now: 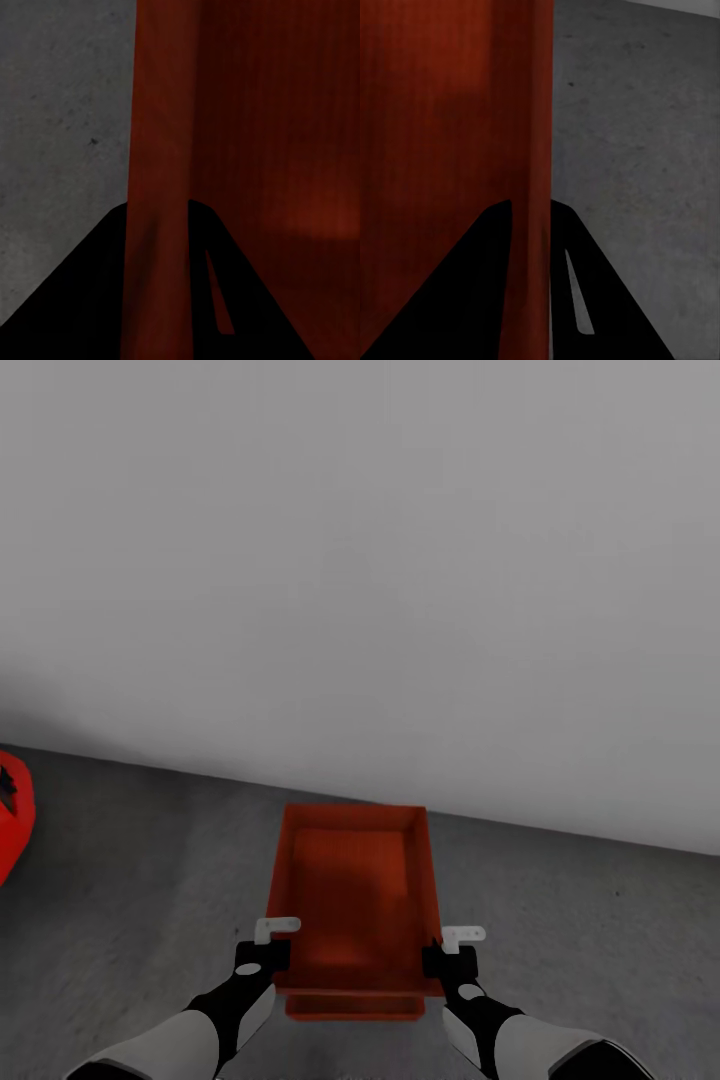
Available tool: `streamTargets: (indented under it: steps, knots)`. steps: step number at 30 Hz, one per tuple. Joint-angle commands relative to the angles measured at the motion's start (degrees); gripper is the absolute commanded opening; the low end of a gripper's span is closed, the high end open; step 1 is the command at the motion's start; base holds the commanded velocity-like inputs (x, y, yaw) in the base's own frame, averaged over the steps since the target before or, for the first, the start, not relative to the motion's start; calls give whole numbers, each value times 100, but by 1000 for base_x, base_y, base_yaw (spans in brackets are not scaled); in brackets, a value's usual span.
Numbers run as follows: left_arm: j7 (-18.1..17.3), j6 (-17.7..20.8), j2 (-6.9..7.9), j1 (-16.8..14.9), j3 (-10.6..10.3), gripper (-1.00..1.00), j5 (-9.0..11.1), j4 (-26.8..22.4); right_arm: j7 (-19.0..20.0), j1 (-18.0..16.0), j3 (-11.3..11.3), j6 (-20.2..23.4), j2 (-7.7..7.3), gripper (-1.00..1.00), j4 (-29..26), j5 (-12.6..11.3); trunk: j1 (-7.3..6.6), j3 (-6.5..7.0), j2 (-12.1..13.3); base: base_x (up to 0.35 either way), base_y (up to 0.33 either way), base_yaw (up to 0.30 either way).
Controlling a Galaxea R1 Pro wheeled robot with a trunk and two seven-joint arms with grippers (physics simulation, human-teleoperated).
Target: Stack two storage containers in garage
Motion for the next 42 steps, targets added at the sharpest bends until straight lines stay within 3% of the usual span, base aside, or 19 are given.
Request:
streamTargets:
  steps: [1,42]
  knots:
    - [55,-6,1,-5,140,-100,135,20,-54,-10,-31,-72,-8,-100,5,-137,0,-14,-4,0,0,0]
    - [55,-6,-4,-7,140,-100,127,22,-56,-10,-31,-74,-9,-100,5,-137,0,-361,-4,0,0,0]
